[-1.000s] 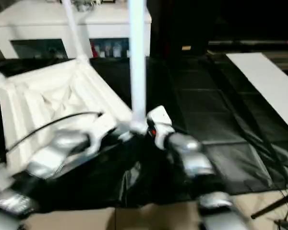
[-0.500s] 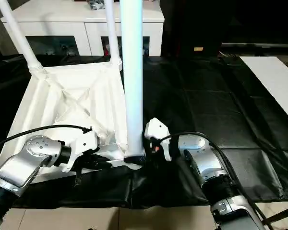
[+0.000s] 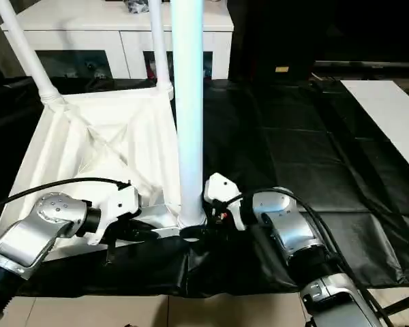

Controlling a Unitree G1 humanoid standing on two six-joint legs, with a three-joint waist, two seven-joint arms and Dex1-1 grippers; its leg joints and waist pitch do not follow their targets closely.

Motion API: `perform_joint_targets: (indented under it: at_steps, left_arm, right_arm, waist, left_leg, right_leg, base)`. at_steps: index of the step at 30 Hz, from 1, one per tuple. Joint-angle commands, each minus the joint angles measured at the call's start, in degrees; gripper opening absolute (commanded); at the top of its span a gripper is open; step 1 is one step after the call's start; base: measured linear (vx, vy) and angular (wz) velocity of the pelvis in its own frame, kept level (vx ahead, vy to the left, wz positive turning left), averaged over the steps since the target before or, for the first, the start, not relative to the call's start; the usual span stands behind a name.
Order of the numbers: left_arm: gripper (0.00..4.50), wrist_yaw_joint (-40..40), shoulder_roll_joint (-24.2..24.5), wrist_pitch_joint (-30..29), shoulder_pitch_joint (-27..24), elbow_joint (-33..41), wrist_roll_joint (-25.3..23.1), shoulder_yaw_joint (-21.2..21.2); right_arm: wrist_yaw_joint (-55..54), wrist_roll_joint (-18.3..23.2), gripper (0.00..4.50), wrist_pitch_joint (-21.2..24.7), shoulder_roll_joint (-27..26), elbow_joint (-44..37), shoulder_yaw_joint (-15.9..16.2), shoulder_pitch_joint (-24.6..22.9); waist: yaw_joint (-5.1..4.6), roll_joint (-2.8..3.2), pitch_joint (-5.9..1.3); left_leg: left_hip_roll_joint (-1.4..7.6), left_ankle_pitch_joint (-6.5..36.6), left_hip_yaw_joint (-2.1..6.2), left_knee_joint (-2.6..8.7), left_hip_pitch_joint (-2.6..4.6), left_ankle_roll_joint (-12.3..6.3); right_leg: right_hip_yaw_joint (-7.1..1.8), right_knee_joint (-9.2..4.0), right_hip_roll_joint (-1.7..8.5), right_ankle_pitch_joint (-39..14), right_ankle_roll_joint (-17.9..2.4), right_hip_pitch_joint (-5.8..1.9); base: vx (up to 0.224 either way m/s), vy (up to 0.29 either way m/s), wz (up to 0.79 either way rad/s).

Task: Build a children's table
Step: Rotate leg to tighten

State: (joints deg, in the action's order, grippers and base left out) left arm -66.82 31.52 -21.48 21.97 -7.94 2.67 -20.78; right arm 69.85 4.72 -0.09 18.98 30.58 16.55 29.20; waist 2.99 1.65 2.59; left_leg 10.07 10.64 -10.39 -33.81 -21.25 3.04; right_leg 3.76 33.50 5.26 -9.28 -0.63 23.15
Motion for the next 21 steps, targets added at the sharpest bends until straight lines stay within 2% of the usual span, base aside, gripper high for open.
perform_joint_targets:
  at_steps: [1,2,4,5,6,7,9,11,13,14,16,17,18,19,20,21]
  left_arm:
    - [0.00,-1.42,0.44,-0.46,-0.55,1.95,1.27,-0.32]
    - [0.00,-1.63,0.59,-0.69,-0.73,2.07,1.37,-0.37]
    - [0.00,-1.86,0.78,-0.97,-0.92,2.21,1.47,-0.43]
    - [0.00,-1.86,0.80,-1.15,-1.04,2.34,1.50,-0.45]
    - [0.00,-1.85,0.83,-1.30,-1.15,2.47,1.52,-0.49]
    - [0.00,-1.82,0.85,-1.55,-1.30,2.61,1.58,-0.49]
    - [0.00,-1.62,0.85,-1.94,-1.54,2.79,1.61,-0.46]
    - [0.00,-0.78,0.46,-2.28,-1.77,2.69,1.53,-0.25]
    - [0.00,1.88,-1.09,-2.68,-1.60,1.40,0.92,0.20]
    - [0.00,8.44,-4.44,-2.61,-0.09,-2.31,-1.52,0.81]
    - [0.00,11.40,-6.03,-2.85,0.72,-3.99,-2.38,1.25]
    - [0.00,15.36,-8.40,-3.99,1.91,-6.12,-3.11,2.00]
    - [0.00,22.09,-12.19,-5.03,4.05,-9.67,-4.14,3.48]
    - [0.00,22.09,-12.19,-5.03,4.05,-9.67,-4.14,3.48]
    - [0.00,27.59,-16.42,-6.38,6.31,-13.06,-3.41,5.77]
    - [0.00,30.55,-18.62,-6.90,7.64,-15.01,-3.02,6.99]
  right_arm:
    - [0.28,1.17,3.06,0.40,-0.11,0.24,-1.00,0.83]
    - [0.59,1.47,2.85,0.55,-0.22,0.19,-1.13,0.66]
    - [1.12,1.86,2.80,1.05,-0.32,0.03,-1.17,0.41]
    - [1.46,1.98,2.77,1.32,-0.27,-0.09,-1.11,0.24]
    - [1.67,2.02,2.74,1.39,-0.22,-0.11,-1.03,0.10]
    - [1.91,2.22,2.72,1.66,-0.27,-0.10,-0.99,-0.07]
    - [1.70,2.36,2.69,1.88,-0.51,0.02,-1.02,-0.22]
    - [-0.29,2.03,2.68,2.15,-1.27,0.98,-1.46,0.07]
    - [-6.24,0.82,2.68,0.63,-3.16,3.59,-2.81,0.87]
    - [-15.35,0.18,2.68,1.28,-6.14,6.48,-5.27,1.75]
    - [-18.71,0.10,2.67,2.07,-7.28,7.38,-6.18,2.00]
    - [-23.00,-0.04,2.67,3.10,-8.77,8.19,-7.21,2.03]
    - [-29.19,-0.52,2.67,4.59,-10.83,9.24,-8.38,1.92]
    - [-29.19,-0.52,2.67,4.59,-10.83,9.24,-8.38,1.92]
    - [-35.84,-1.34,2.67,5.38,-12.87,10.42,-9.39,1.90]
    - [-39.22,-1.32,2.67,6.22,-14.07,11.22,-10.17,2.06]
  waist:
    - [-0.05,-0.22,-3.54]
    - [-0.06,-0.21,-3.56]
    - [-0.05,-0.16,-3.57]
    - [-0.07,-0.41,-3.59]
    - [0.00,-0.29,-3.59]
    - [0.03,-0.53,-3.56]
    - [0.03,-0.54,-3.56]
    - [0.02,-0.50,-3.51]
    - [-0.23,-0.50,-3.28]
    - [-0.46,-0.63,-3.14]
    - [-0.96,-0.77,-2.97]
    - [-1.31,-0.77,-2.93]
    - [-1.34,-0.86,-2.94]
    - [-1.31,-0.86,-2.97]
    - [-1.40,-0.97,-2.99]
    - [-1.20,-0.79,-3.04]
  left_leg:
    - [2.93,12.89,0.83,4.23,0.66,-3.73]
    - [2.92,12.77,0.84,4.23,0.63,-3.72]
    - [2.93,12.51,0.84,4.20,0.67,-3.77]
    - [2.94,12.32,0.81,4.20,0.62,-3.85]
    - [2.95,12.14,0.82,4.17,0.66,-3.91]
    - [2.95,11.92,0.83,4.16,0.60,-4.08]
    - [2.97,11.97,0.80,4.16,0.63,-4.03]
    - [2.94,12.21,0.80,4.19,0.66,-3.79]
    - [2.91,13.99,0.89,4.40,0.58,-2.85]
    - [2.89,14.72,0.86,4.45,0.55,-2.36]
    - [2.53,18.65,1.22,4.47,0.92,0.03]
    - [2.56,19.08,1.25,4.52,0.77,0.32]
    - [2.50,19.89,1.27,4.52,0.99,0.56]
    - [2.35,20.40,1.31,4.32,1.12,0.66]
    - [2.43,20.46,1.34,4.42,1.09,0.61]
    - [2.19,19.89,1.29,4.22,1.11,0.59]
  right_leg:
    - [-2.31,-2.89,2.83,-12.08,-14.19,-2.78]
    - [-2.32,-2.86,2.86,-11.96,-14.21,-2.84]
    - [-2.31,-2.81,2.79,-11.61,-14.38,-2.81]
    - [-2.30,-2.78,2.78,-11.36,-14.44,-2.87]
    - [-2.31,-2.74,2.83,-11.21,-14.52,-2.81]
    - [-2.32,-2.68,2.90,-11.33,-14.55,-2.87]
    - [-2.32,-2.77,2.89,-11.71,-14.41,-2.81]
    - [-2.35,-2.82,2.89,-12.16,-14.29,-2.75]
    - [-2.40,-3.11,3.00,-14.78,-13.72,-2.61]
    - [-2.46,-3.27,2.99,-15.93,-13.53,-2.54]
    - [-2.30,-3.89,3.05,-23.39,-11.17,-2.38]
    - [-2.38,-3.85,3.03,-24.10,-10.69,-2.35]
    - [-2.32,-4.24,3.04,-25.85,-9.74,-2.19]
    - [-2.26,-4.41,3.03,-26.89,-9.29,-1.96]
    - [-2.25,-4.52,3.05,-27.36,-8.95,-2.05]
    - [-2.19,-4.72,3.08,-27.93,-8.51,-1.84]
  base:
    - [0.000,0.000,0.00]
    - [0.000,0.000,0.00]
    - [0.000,0.000,0.00]
    - [0.000,0.000,0.00]
    - [0.000,0.000,0.00]
    - [0.000,0.000,0.00]
    - [0.000,0.000,0.00]
    - [0.000,0.000,0.00]
    - [0.000,0.000,0.00]
    - [0.000,0.000,0.00]
    - [0.000,0.000,0.00]
    - [0.000,0.000,0.00]
    - [0.000,0.000,0.00]
    - [0.000,0.000,0.00]
    - [0.000,0.000,0.00]
    - [0.000,0.000,0.00]
